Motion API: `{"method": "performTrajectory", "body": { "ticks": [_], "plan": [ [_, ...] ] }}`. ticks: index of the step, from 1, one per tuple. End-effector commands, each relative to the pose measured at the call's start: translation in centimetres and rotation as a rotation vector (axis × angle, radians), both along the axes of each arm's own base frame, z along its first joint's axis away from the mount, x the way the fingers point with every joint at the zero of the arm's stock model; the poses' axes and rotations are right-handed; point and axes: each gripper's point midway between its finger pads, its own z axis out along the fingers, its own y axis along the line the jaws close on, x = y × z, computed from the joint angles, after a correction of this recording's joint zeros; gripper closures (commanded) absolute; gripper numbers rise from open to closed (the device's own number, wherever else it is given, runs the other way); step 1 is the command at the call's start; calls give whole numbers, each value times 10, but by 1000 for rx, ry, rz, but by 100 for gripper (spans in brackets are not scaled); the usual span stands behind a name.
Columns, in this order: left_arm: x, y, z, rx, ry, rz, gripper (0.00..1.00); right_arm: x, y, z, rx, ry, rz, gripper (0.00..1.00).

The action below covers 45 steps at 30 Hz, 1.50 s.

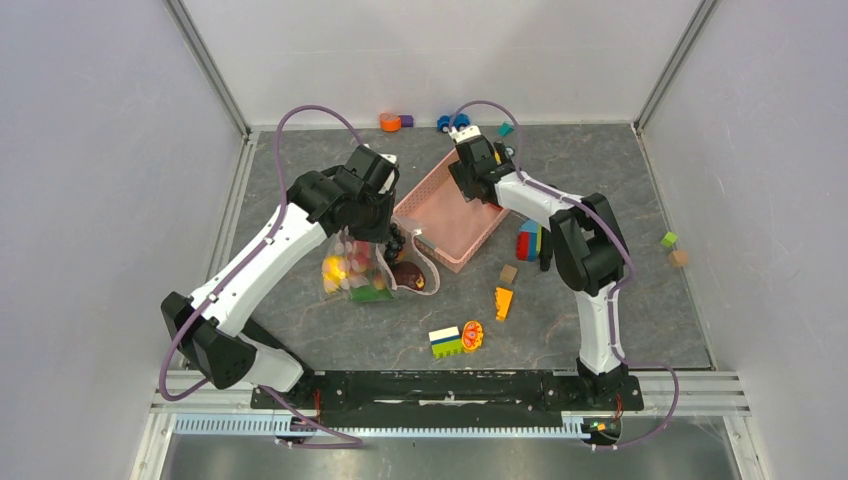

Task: Place the food in the zip-top bag and seal the zipper
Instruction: Pick up the fake fruit from the bin.

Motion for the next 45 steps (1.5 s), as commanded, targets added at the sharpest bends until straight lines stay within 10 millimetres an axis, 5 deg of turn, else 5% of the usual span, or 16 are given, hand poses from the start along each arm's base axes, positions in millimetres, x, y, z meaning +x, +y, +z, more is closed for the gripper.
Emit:
{"method": "performTrajectory", "body": {
  "ticks": [1, 21, 33, 38, 45],
  "plan": [
    [5, -1, 10, -21, -48, -32, 98, -1, -3, 17, 2, 22, -56, 2],
    [7, 0, 6, -10, -44, -28, 98, -6, 8, -5, 44, 126, -74, 4],
    [6, 2, 10, -17, -54, -24, 98, 0, -8, -17, -39, 119, -133, 6],
    [5, 1, 11, -24, -54, -26, 98, 2, -7, -18, -30, 131, -128, 19],
    [4, 1, 14, -32, -58, -26, 98, -1, 0, 1, 20, 119, -88, 49]
  ]
}}
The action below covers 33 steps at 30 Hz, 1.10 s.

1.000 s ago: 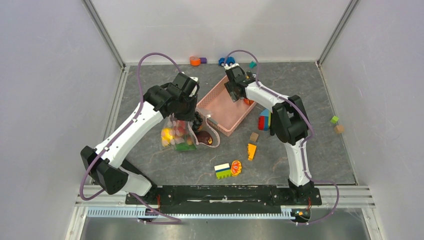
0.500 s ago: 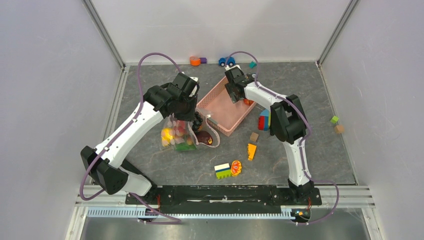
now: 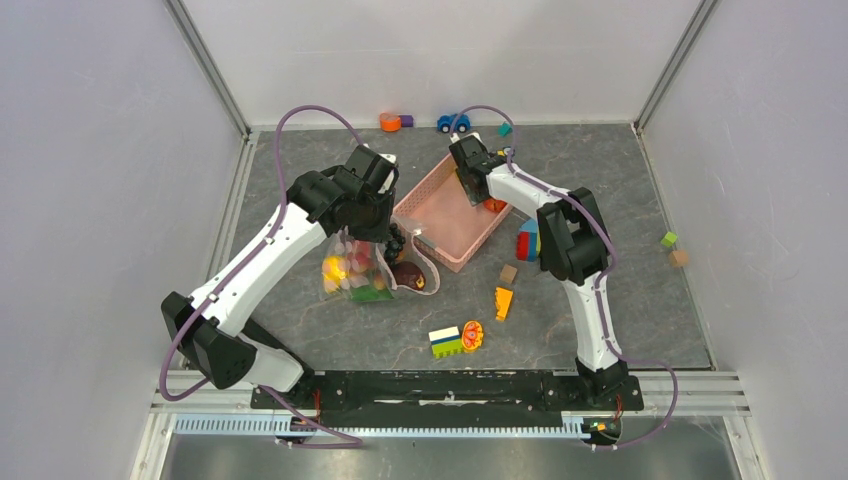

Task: Place the food in the zip-top bag and seal the zipper
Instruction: Pick up the fake fruit from the bin, then place the fake fruit in the zipper food storage bag.

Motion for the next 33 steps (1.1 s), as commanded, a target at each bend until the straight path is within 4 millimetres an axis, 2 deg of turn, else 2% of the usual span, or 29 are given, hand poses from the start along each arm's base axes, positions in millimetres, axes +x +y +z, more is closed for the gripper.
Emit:
{"method": "performTrajectory", "body": {
  "ticks": [1, 4, 10, 13, 16, 19, 21, 24, 28, 30, 33],
  "plan": [
    [2, 0, 16, -35, -58, -31, 98, 7, 9, 38, 77, -70, 16, 53],
    [2, -1, 17, -47, -60, -35, 98, 1, 12, 55, 119, -94, 56, 59],
    [4, 1, 19, -49, -67, -28, 98, -21, 28, 107, 289, -206, 184, 63],
    [4, 2, 19, -51, -68, -23, 98, -38, 43, 133, 409, -262, 283, 64],
    [5, 4, 21, -55, -72, -16, 98, -63, 68, 165, 561, -300, 446, 64],
    [6, 5, 22, -61, -79, -12, 98, -101, 98, 197, 731, -323, 667, 64],
    [6, 5, 23, -65, -79, -9, 98, -133, 120, 222, 854, -339, 856, 64],
    [6, 5, 24, -73, -82, -5, 98, -188, 139, 252, 1002, -338, 1126, 64],
    [7, 4, 23, -83, -75, -6, 98, -252, 153, 272, 1079, -312, 1413, 63],
    [7, 4, 23, -85, -72, -7, 98, -273, 160, 274, 1069, -308, 1505, 63],
    [7, 3, 22, -90, -67, -9, 98, -291, 171, 270, 1012, -337, 1588, 62]
  ]
}}
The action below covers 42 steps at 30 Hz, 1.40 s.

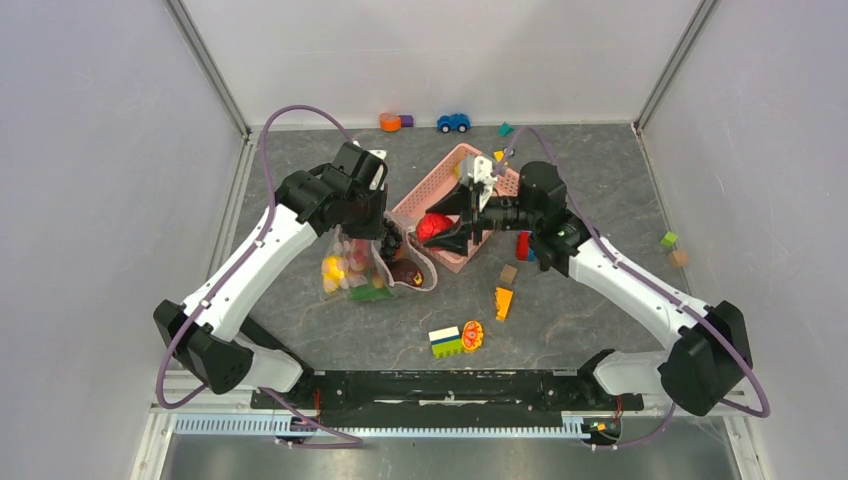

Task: Place the food in the zip-top bag and seal the zipper
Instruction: Place the fake fruit in the zipper food storage bag.

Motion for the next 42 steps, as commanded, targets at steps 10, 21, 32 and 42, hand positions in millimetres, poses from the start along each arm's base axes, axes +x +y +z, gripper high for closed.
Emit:
{"method": "performTrajectory", "body": {
  "ticks": [10, 21, 32, 42],
  "plan": [
    [3, -8, 14, -64, -54, -47, 98, -43, 58, -15, -124, -210, 193, 61],
    [-1, -12, 17, -91, -50, -72, 98, 27, 61, -49, -290, -84, -130, 60],
    [-8, -27, 19, -167, -19, -138, 98, 71, 42, -47, -218, -14, -504, 53],
    [-13, -34, 32, -283, -27, -172, 98, 66, 46, -49, -185, 6, -544, 35]
  ]
}}
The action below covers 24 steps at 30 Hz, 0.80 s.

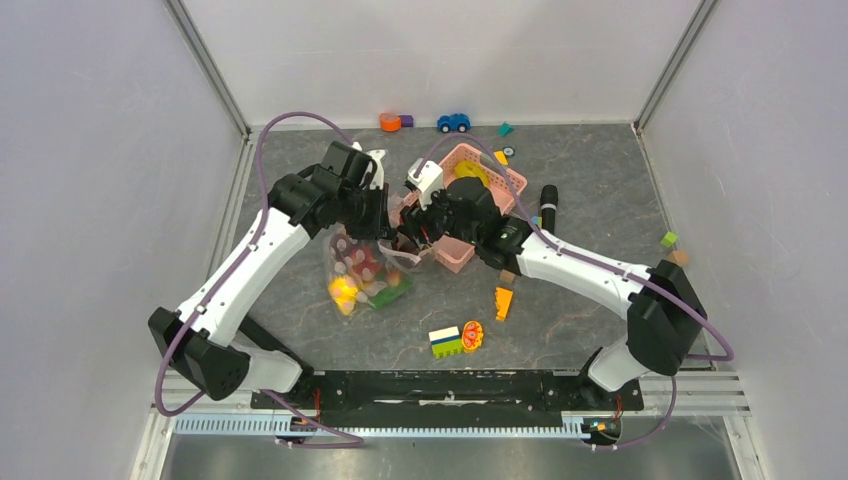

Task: Place the food in the zip-top bag and seal the zipper
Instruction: Place the fake fruit in the zipper food storage bag.

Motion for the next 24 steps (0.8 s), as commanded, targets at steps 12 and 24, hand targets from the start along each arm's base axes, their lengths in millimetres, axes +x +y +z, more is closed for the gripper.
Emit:
{"method": "performTrajectory", "body": {
  "ticks": [12, 24],
  "plan": [
    [3, -4, 28, -132, -77, -32, 98, -28, 6, 55, 132, -85, 127, 2],
    [7, 0, 31, -145, -82, -7, 98, -34, -36, 83, 106, -156, 21, 2]
  ]
}}
